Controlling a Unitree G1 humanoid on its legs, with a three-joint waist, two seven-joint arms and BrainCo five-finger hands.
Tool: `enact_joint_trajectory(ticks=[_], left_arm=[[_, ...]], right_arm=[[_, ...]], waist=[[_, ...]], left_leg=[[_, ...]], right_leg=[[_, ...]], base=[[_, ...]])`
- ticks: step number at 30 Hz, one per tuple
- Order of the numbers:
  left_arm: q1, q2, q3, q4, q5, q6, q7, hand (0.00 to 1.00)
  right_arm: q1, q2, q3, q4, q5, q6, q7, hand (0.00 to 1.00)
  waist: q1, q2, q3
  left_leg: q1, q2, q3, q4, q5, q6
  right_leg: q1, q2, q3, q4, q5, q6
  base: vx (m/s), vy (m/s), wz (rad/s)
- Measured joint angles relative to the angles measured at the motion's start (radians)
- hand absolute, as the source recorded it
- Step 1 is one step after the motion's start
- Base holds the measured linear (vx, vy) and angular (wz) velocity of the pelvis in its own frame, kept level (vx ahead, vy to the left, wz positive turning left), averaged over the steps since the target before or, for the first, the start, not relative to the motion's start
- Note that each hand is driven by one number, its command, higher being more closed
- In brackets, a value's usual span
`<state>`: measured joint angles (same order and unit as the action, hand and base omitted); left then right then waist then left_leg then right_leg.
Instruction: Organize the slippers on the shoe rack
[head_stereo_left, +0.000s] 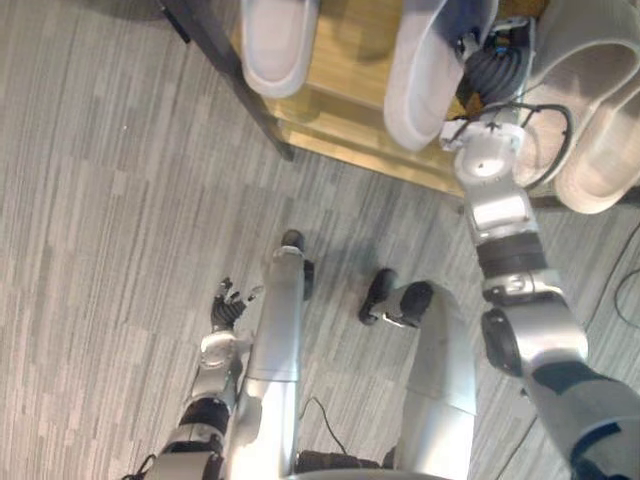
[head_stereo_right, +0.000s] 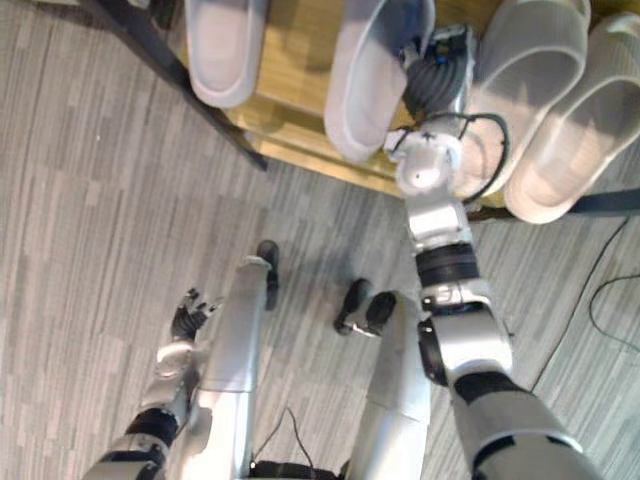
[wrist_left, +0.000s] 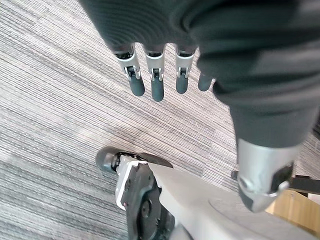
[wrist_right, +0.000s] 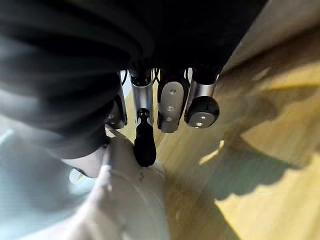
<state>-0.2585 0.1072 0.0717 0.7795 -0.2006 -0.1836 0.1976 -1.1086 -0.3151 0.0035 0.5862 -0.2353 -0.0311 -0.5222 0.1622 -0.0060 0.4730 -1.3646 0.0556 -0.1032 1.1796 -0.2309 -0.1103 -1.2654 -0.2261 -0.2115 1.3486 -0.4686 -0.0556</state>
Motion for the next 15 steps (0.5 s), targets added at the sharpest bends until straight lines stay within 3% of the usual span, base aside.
enact_joint_trajectory(ticks=[1, 8, 15], left_arm=[[-0.002, 0.000, -0.002, 0.000, -0.001, 0.000, 0.002, 0.00], [-0.007, -0.003, -0.022, 0.000, -0.030, 0.000, 0.019, 0.00], [-0.008, -0.006, -0.022, 0.010, -0.037, 0.002, 0.039, 0.00]], right_arm=[[-0.014, 0.005, 0.000, 0.011, 0.000, 0.001, -0.009, 0.00], [-0.055, 0.049, -0.031, 0.025, 0.008, 0.019, -0.055, 0.00], [-0.056, 0.111, -0.054, 0.014, 0.087, 0.018, -0.095, 0.00]], waist=[[0.000, 0.000, 0.000], [0.006, 0.005, -0.007], [0.007, 0.007, -0.018]], left_leg=[[-0.002, -0.002, 0.000, 0.000, 0.001, -0.002], [-0.020, -0.012, -0.018, -0.003, 0.005, -0.010], [-0.016, -0.011, -0.017, -0.007, 0.006, -0.011]], right_leg=[[-0.002, -0.002, 0.000, 0.003, -0.002, -0.003], [-0.011, -0.008, -0.017, 0.010, -0.014, -0.011], [-0.011, -0.007, -0.016, 0.009, -0.015, -0.012]], base=[[0.01, 0.019, 0.10], [0.00, 0.023, 0.08], [-0.01, 0.029, 0.00]])
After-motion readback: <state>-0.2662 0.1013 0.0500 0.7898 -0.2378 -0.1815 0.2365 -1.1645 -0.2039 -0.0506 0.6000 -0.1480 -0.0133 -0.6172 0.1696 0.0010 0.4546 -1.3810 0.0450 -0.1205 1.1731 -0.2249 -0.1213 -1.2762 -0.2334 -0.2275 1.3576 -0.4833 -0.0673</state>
